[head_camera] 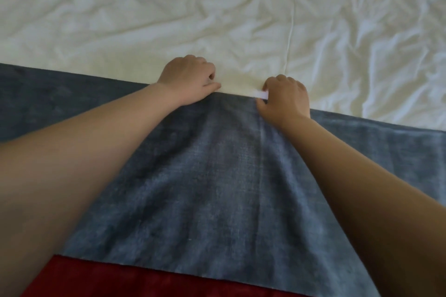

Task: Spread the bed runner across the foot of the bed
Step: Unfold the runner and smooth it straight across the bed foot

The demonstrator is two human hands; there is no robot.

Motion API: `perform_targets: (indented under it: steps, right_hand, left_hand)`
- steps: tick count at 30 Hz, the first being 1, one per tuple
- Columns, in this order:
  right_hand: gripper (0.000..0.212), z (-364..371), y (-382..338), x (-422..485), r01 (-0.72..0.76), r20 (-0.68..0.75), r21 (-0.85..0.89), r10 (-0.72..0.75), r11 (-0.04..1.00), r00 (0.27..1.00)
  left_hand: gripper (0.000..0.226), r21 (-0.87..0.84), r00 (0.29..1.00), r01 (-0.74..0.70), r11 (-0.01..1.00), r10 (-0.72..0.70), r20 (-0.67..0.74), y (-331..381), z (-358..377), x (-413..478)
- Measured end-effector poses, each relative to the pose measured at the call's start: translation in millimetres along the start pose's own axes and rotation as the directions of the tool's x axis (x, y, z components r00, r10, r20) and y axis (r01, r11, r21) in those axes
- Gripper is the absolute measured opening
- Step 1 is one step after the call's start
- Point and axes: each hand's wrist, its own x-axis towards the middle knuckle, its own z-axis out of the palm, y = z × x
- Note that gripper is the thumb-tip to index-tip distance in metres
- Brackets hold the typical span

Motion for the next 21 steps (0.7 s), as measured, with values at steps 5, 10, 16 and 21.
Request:
perform_targets:
  steps: [5,10,16,21]
  right_hand:
    - [0.038,-18.1,-32.1,-4.6,0.054,-0.065,0.046,-0.051,0.997,0.997]
    - [0.039,-30.7,-79.9,-7.7,0.091,0.004,0.057,-0.091,0.994,0.996]
    - [0.039,-25.9,-160.9,6.3,0.127,0.014,0.078,-0.129,0.989,0.992]
    - [0.04,-8.1,-248.7,9.5,0.182,0.057,0.074,-0.186,0.981,0.981]
  left_hand:
    - [0.052,0.002,0.982,0.172,0.985,-0.171,-0.083,-16.6,-11.8,-27.5]
    - [0.049,-0.028,0.978,0.183,0.983,-0.185,-0.099,-34.6,-26.2,-62.9]
    - [0.045,-0.003,0.968,0.217,0.976,-0.215,-0.129,-110.0,-40.9,-100.7]
    - [0.045,-0.005,0.957,0.26,0.965,-0.259,-0.129,-191.3,-44.9,-146.5]
